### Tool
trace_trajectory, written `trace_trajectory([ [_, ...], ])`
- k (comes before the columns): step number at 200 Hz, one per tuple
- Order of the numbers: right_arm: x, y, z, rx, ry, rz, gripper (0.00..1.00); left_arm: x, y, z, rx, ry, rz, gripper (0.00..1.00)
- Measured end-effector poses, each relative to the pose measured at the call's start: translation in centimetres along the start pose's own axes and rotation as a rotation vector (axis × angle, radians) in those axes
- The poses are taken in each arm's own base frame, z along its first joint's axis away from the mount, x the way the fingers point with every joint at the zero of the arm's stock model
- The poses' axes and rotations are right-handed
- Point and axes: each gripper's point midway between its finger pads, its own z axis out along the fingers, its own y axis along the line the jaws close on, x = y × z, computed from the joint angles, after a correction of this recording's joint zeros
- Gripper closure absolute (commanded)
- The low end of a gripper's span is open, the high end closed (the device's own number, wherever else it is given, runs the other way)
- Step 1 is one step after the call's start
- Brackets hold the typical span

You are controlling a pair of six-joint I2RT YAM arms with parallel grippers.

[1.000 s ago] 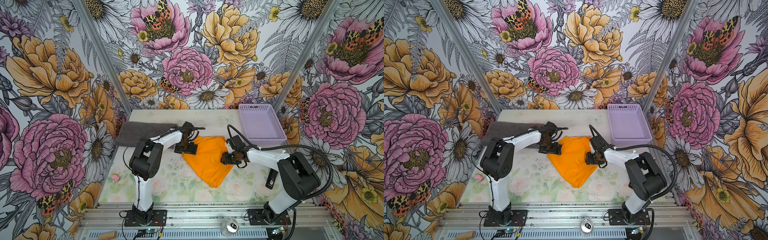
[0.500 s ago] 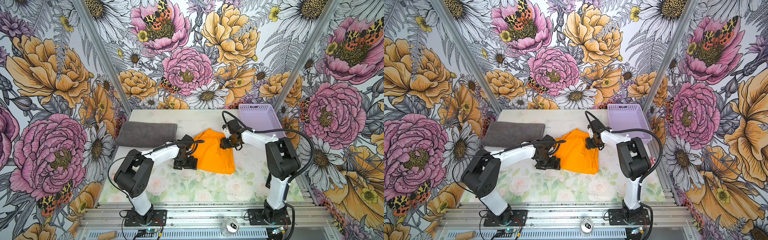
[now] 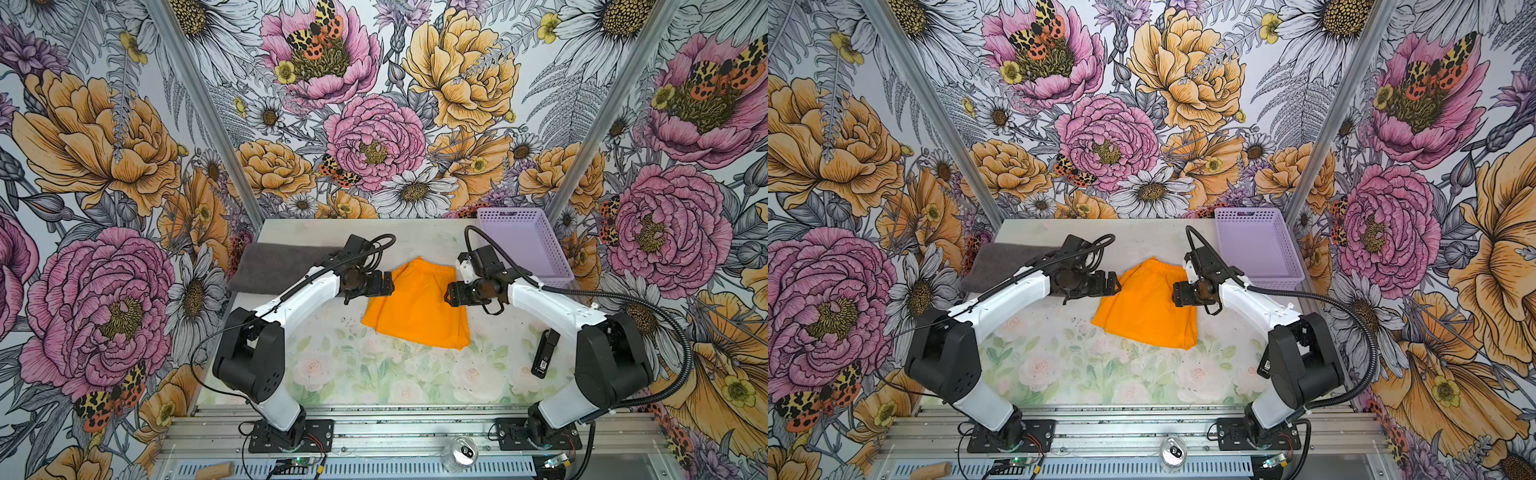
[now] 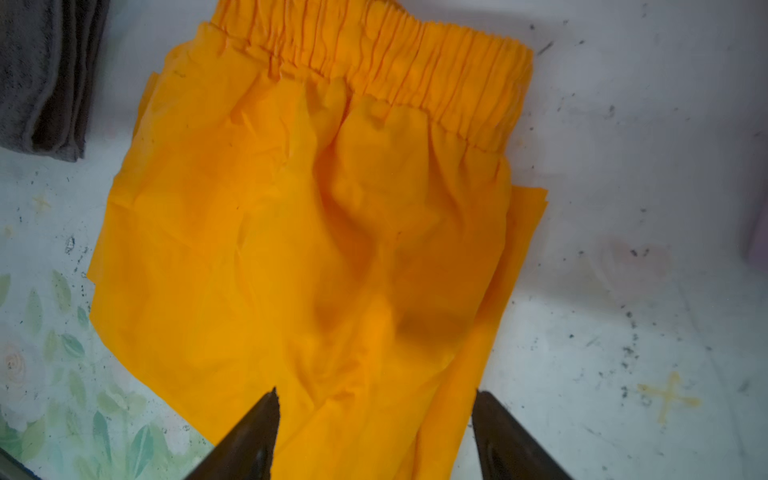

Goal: Fold and stack the mixed laundry pile

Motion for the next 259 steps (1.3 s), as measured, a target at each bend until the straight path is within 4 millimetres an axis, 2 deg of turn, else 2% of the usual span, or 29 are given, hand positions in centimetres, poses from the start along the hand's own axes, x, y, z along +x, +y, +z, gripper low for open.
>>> trace_trajectory([
  [16, 1.5, 0.5, 1.1, 0.0, 0.04, 0.006, 0.3, 0.0, -0.5, 1.8, 0.003, 0.025, 0.037, 0.04],
  [41, 3.6, 0.3, 2.6, 0.037, 0.093, 0.005, 0.34, 1.6, 0.1, 4.5, -0.02, 0.098, 0.057, 0.1],
  [62, 5.2, -1.7, 3.9, 0.107, 0.143, 0.024, 0.35, 3.2, 1.2, 6.0, -0.046, 0.151, 0.053, 0.14],
  [80, 5.7, -3.2, 4.7, 0.148, 0.172, 0.029, 0.35, 4.9, 2.4, 6.9, -0.077, 0.195, 0.043, 0.17],
  [98, 4.8, -3.6, 4.8, 0.162, 0.16, 0.01, 0.35, 6.4, 3.3, 7.3, -0.098, 0.229, 0.033, 0.19],
  [136, 2.1, -4.2, 5.9, 0.172, 0.151, -0.033, 0.35, 6.7, 3.5, 7.1, -0.096, 0.215, 0.019, 0.2],
  [146, 1.4, -4.2, 6.2, 0.17, 0.147, -0.046, 0.35, 6.8, 3.5, 6.8, -0.096, 0.211, 0.016, 0.17],
  [161, 0.8, -4.2, 6.4, 0.168, 0.142, -0.064, 0.34, 7.2, 3.7, 6.3, -0.105, 0.213, 0.001, 0.07],
  [171, 0.6, -4.1, 6.3, 0.165, 0.141, -0.076, 0.33, 7.0, 3.8, 5.9, -0.107, 0.203, -0.011, 0.01],
  [183, 0.6, -4.2, 6.2, 0.163, 0.143, -0.082, 0.31, 6.4, 3.9, 5.2, -0.104, 0.177, -0.023, 0.01],
  [219, 0.6, -3.9, 5.2, 0.148, 0.146, -0.083, 0.29, 2.6, 4.9, 3.0, -0.079, 0.04, -0.06, 0.01],
  [237, 0.1, -3.5, 3.9, 0.132, 0.12, -0.082, 0.28, 1.3, 5.4, 3.2, -0.071, 0.015, -0.064, 0.01],
  [259, -0.8, -2.7, 2.8, 0.106, 0.085, -0.084, 0.28, 0.5, 5.2, 4.9, -0.03, 0.025, -0.055, 0.01],
])
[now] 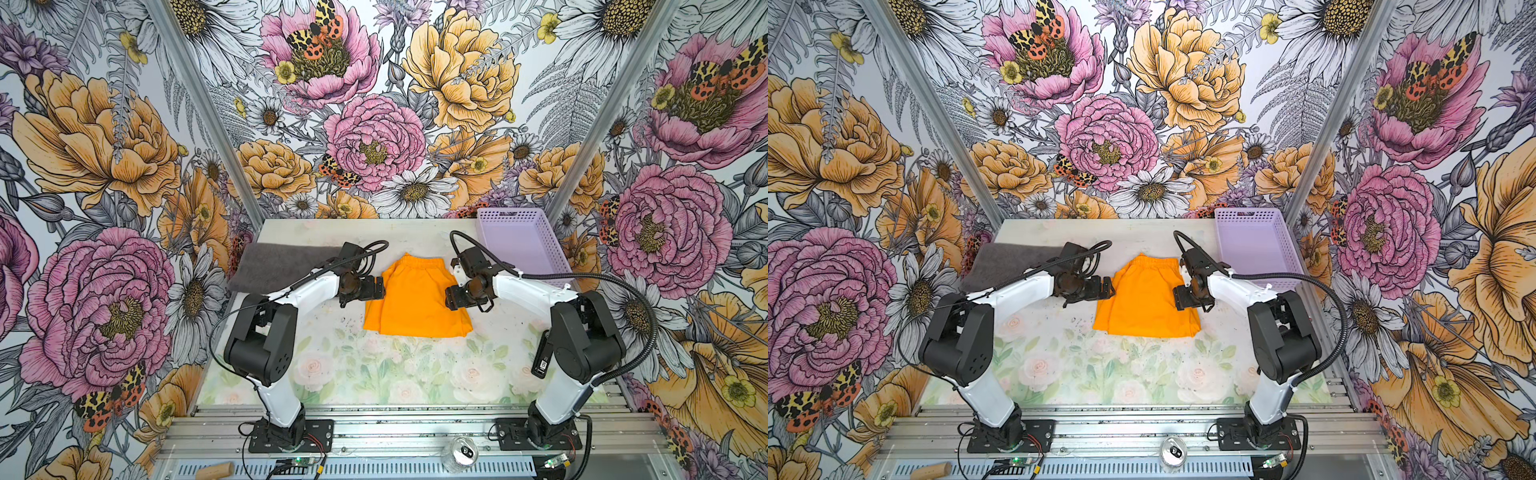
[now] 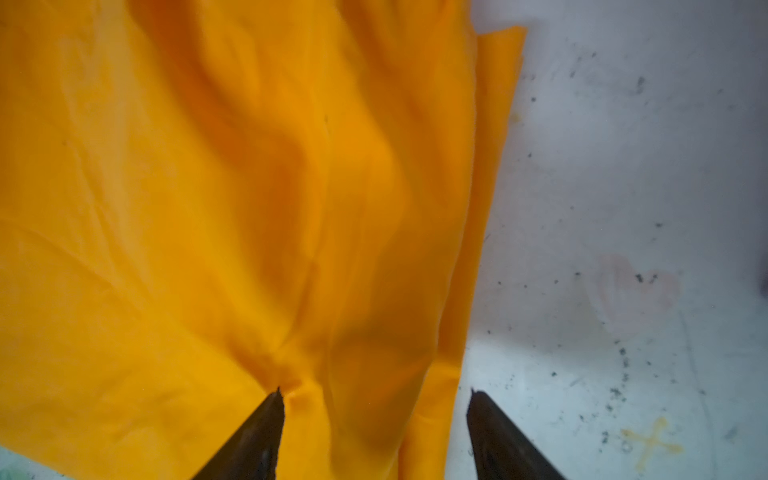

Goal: Fold and stack the mixed laundry pile

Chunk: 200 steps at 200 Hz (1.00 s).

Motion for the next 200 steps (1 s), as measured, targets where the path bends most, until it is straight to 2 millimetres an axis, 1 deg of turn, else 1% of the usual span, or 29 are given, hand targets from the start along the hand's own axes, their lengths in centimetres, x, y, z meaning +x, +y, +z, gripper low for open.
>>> trace_trajectory([
  [16, -0.2, 0.5, -0.1, -0.026, -0.004, 0.005, 0.28, 0.1, 0.0, 1.4, 0.024, 0.025, 0.003, 0.01],
  [33, -0.1, 0.9, -0.1, -0.046, 0.001, 0.008, 0.28, 0.9, 0.1, 2.8, 0.043, 0.065, 0.003, 0.01],
  [44, -0.2, 1.1, 0.0, -0.054, 0.003, 0.009, 0.28, 0.4, -0.4, 2.8, 0.073, 0.049, 0.007, 0.01],
  [65, -0.4, 1.1, 0.6, -0.058, 0.015, 0.015, 0.28, 0.3, -1.0, 3.1, 0.108, 0.047, 0.01, 0.01],
  [85, -0.1, 0.8, 2.2, -0.052, 0.048, 0.021, 0.28, 0.2, -1.4, 3.2, 0.131, 0.045, 0.013, 0.01],
  [107, 1.0, 0.5, 4.0, -0.045, 0.101, 0.029, 0.28, 0.2, -1.9, 3.4, 0.158, 0.045, 0.011, 0.01],
  [124, 0.3, 0.6, 4.0, -0.048, 0.082, 0.028, 0.28, 0.2, -2.2, 3.5, 0.179, 0.047, 0.006, 0.01],
  [146, 0.3, 0.5, 4.2, -0.047, 0.082, 0.03, 0.28, 0.1, -2.8, 3.8, 0.206, 0.046, 0.011, 0.01],
  [180, 0.2, 0.6, 4.2, -0.048, 0.078, 0.03, 0.28, 0.1, -3.6, 4.3, 0.22, 0.044, 0.022, 0.13],
  [200, 0.2, 0.5, 4.1, -0.05, 0.072, 0.032, 0.27, 0.2, -3.6, 4.4, 0.22, 0.046, 0.016, 0.21],
])
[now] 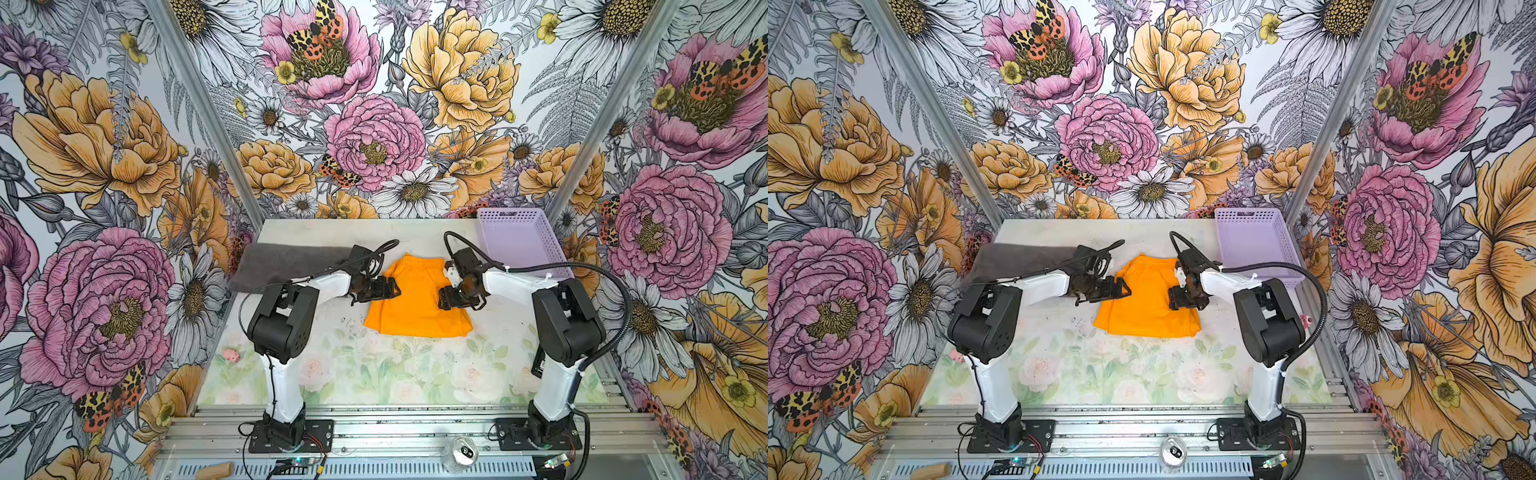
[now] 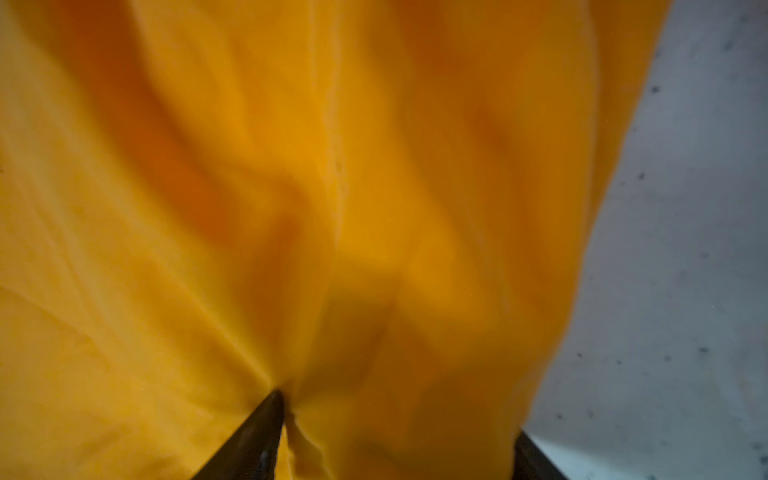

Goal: Fold and stack the mixed laundry pile

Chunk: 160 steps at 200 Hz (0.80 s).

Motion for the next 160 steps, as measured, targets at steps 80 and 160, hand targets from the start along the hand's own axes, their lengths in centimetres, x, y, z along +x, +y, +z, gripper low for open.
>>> trace_trajectory([
  [80, -0.6, -1.8, -5.2, -0.091, -0.131, 0.125, 0.08, 0.1, 0.4, 0.0, -0.011, 0.003, -0.017, 0.27],
  [160, -1.6, -1.4, -0.6, -0.176, -0.101, 0.165, 0.3, 0.4, 0.8, 0.0, -0.016, 0.011, -0.022, 0.38],
])
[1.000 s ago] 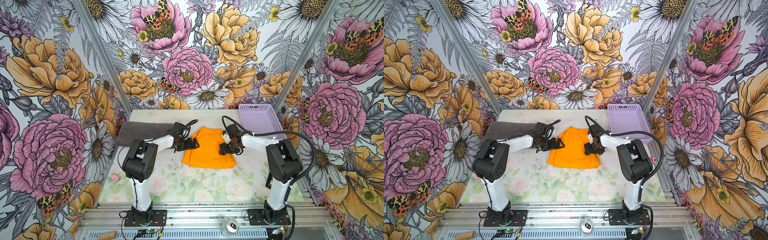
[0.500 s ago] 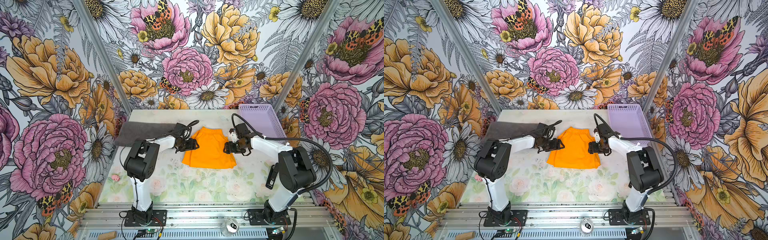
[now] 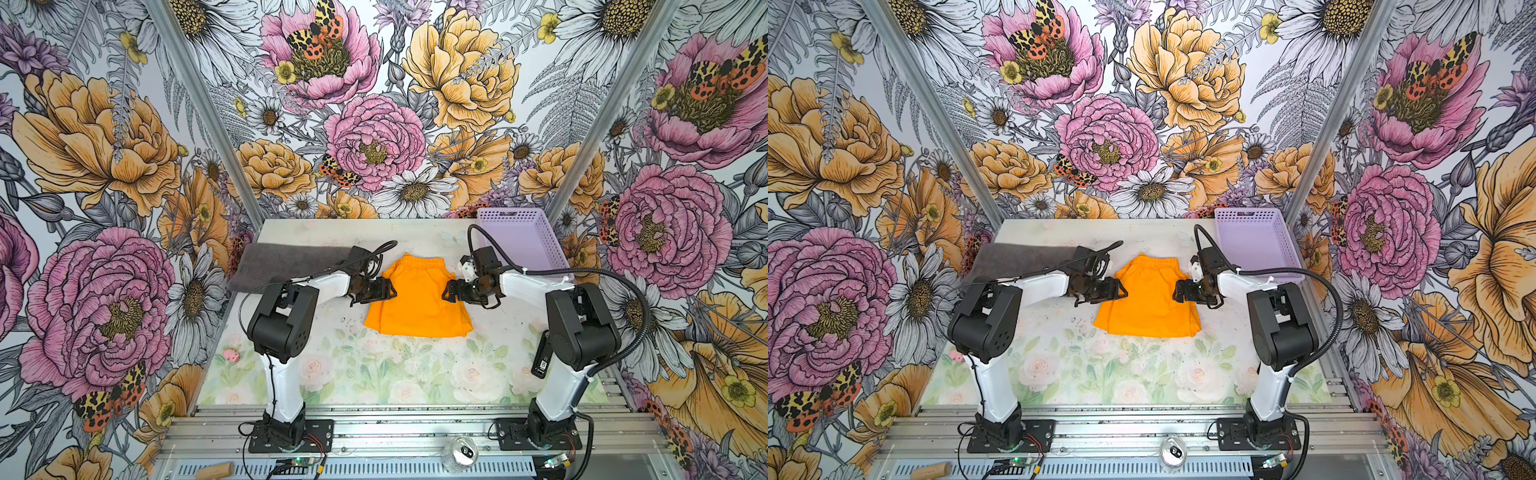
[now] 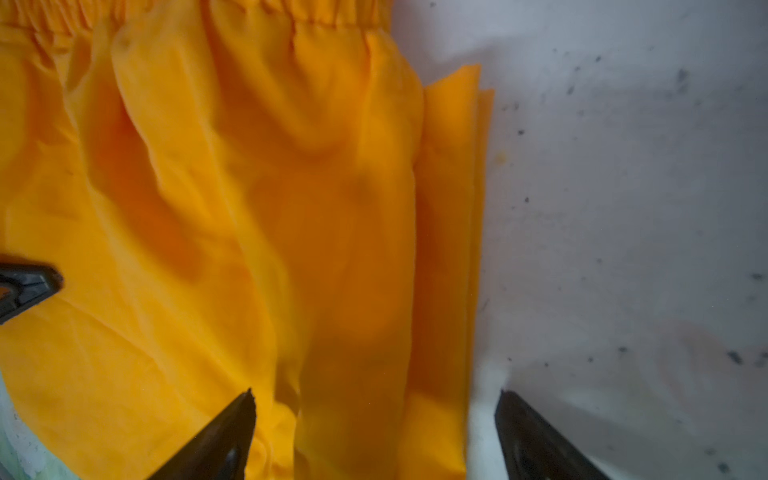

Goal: Fold and stack the mixed laundry pile

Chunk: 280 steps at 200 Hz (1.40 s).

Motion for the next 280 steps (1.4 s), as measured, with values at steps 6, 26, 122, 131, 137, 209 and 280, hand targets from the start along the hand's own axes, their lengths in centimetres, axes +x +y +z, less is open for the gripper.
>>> trace_trajectory([
  [6, -0.5, 0.2, 0.2, -0.016, -0.008, -0.001, 0.33, 0.0, 0.1, 0.0, -0.001, 0.001, -0.001, 0.39],
  [26, -1.3, 0.8, 0.9, -0.059, -0.014, -0.006, 0.42, 0.1, 0.2, 0.1, -0.001, 0.003, -0.004, 0.44],
  [122, -0.6, 2.3, 2.3, -0.149, 0.016, -0.004, 1.0, 0.8, 0.5, 1.0, 0.019, 0.032, -0.03, 1.0],
  [131, -0.5, 2.4, 2.3, -0.154, 0.02, 0.003, 1.0, 0.7, 0.5, 1.0, 0.019, 0.032, -0.032, 1.0],
  [137, -0.5, 2.5, 2.3, -0.156, 0.02, 0.004, 1.0, 0.7, 0.6, 0.9, 0.018, 0.03, -0.034, 1.0],
  [209, -1.3, 9.4, -0.4, -0.267, -0.018, -0.047, 1.0, -2.5, 1.4, -7.8, 0.007, -0.102, -0.071, 1.0],
  [280, -7.0, 22.9, -3.1, -0.47, -0.178, -0.157, 1.0, -7.6, 7.0, -19.7, -0.156, -0.273, -0.091, 1.0],
])
